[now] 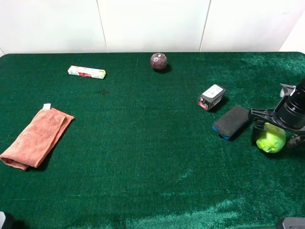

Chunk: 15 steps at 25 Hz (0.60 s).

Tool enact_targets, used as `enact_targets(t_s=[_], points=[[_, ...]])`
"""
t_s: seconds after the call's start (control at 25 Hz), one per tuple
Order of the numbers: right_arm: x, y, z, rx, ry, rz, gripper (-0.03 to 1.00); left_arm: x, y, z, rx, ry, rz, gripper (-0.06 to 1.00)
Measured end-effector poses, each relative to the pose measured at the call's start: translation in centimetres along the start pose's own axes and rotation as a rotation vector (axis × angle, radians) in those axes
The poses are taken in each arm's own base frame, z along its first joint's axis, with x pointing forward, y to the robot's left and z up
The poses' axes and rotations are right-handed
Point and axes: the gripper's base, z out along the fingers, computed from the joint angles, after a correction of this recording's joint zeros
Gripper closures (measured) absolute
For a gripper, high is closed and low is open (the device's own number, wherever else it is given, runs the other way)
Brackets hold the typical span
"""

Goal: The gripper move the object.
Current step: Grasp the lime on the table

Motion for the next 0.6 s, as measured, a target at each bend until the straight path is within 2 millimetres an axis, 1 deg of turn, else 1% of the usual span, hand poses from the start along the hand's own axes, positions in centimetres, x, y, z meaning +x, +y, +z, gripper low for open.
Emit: enact_targets(t_s=[0.04,0.6], points=[[0.00,0.00,0.00,0.000,0.000,0.000,0.49,0.00,0.00,0.00,0.000,0.000,0.000,-0.05],[-0.04,0.01,0.00,-0.001,-0.004,0.001,0.49,0.00,0.00,0.00,0.000,0.000,0.000,-0.05]])
